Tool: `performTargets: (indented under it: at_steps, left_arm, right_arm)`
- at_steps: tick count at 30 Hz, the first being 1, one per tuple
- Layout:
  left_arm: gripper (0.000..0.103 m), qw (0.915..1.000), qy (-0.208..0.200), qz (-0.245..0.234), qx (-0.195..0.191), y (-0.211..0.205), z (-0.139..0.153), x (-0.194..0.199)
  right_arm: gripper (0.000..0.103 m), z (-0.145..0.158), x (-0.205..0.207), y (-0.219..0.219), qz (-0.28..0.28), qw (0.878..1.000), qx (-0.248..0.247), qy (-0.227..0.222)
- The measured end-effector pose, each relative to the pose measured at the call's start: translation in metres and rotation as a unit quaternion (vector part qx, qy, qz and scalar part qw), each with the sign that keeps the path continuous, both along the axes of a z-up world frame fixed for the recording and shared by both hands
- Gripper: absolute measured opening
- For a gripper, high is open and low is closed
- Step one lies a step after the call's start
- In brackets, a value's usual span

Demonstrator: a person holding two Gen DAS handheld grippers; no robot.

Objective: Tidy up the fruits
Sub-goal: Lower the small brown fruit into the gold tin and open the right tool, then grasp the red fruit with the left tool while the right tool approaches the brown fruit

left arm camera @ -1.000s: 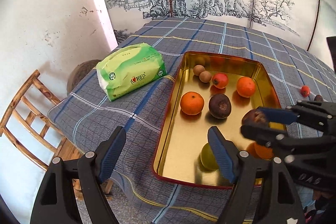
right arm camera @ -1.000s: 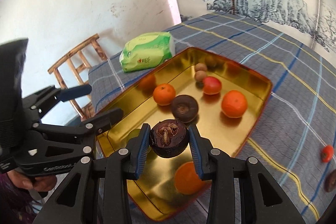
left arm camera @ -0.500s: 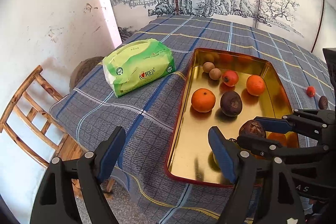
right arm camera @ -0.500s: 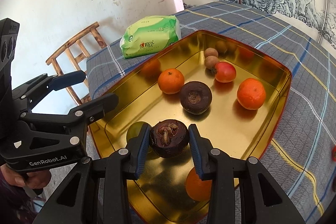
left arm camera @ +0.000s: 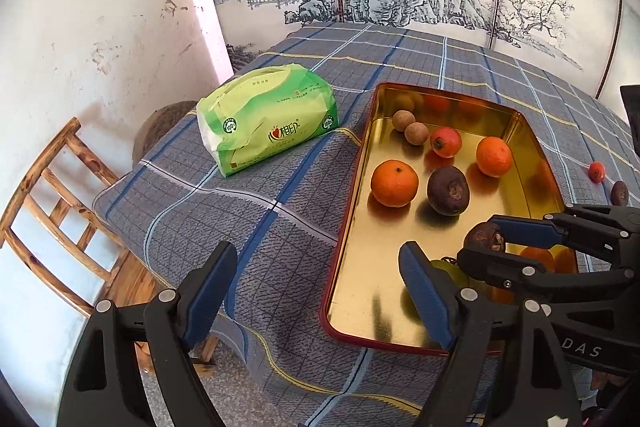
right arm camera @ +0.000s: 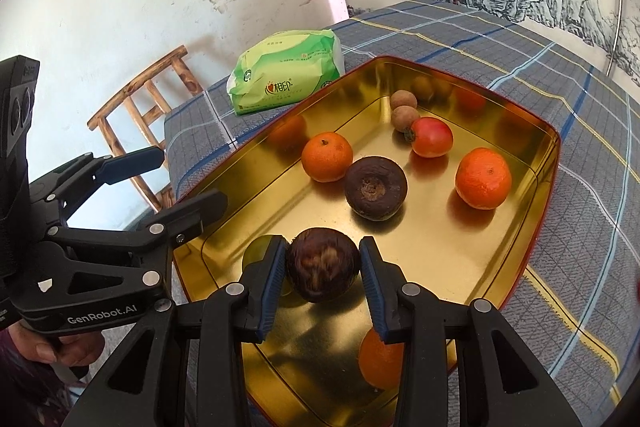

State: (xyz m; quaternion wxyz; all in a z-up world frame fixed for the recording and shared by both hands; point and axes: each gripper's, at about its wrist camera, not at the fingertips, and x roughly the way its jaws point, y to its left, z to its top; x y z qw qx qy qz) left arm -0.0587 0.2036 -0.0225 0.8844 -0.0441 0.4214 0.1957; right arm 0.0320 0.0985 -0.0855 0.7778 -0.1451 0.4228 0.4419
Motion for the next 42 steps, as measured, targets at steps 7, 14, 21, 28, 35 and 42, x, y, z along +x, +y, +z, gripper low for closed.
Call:
performTargets:
  at_steps: [7, 14, 21, 28, 35, 42]
  left_arm:
    - [0.082, 1.0, 0.004, 0.003, 0.0, 0.001, -0.002, 0.0]
    - [0.082, 1.0, 0.008, 0.005, 0.002, 0.0, -0.002, 0.001]
    - [0.082, 1.0, 0.003, 0.0, 0.009, -0.004, 0.003, 0.003]
    - [0.082, 0.999, -0.001, -0.038, 0.023, -0.033, 0.017, 0.01]
    - [0.083, 0.9923, 0.002, -0.123, 0.014, -0.086, 0.032, 0.032]
    - [0.083, 0.972, 0.001, -0.234, -0.019, -0.157, 0.036, 0.072]
  right_arm:
    - [0.039, 0.002, 0.001, -0.002, -0.003, 1.0, 0.008, 0.002]
    - [0.04, 0.014, 0.002, -0.016, -0.02, 0.999, 0.046, -0.001]
    - [0.045, 0.033, -0.004, -0.066, -0.061, 0.994, 0.084, -0.034]
    - [0.053, 0.038, 0.01, -0.171, -0.178, 0.979, 0.068, -0.076]
    - [0.056, 0.03, 0.029, -0.289, -0.309, 0.947, 0.042, -0.083]
    - [0.062, 0.017, 0.044, -0.362, -0.361, 0.928, 0.015, -0.087]
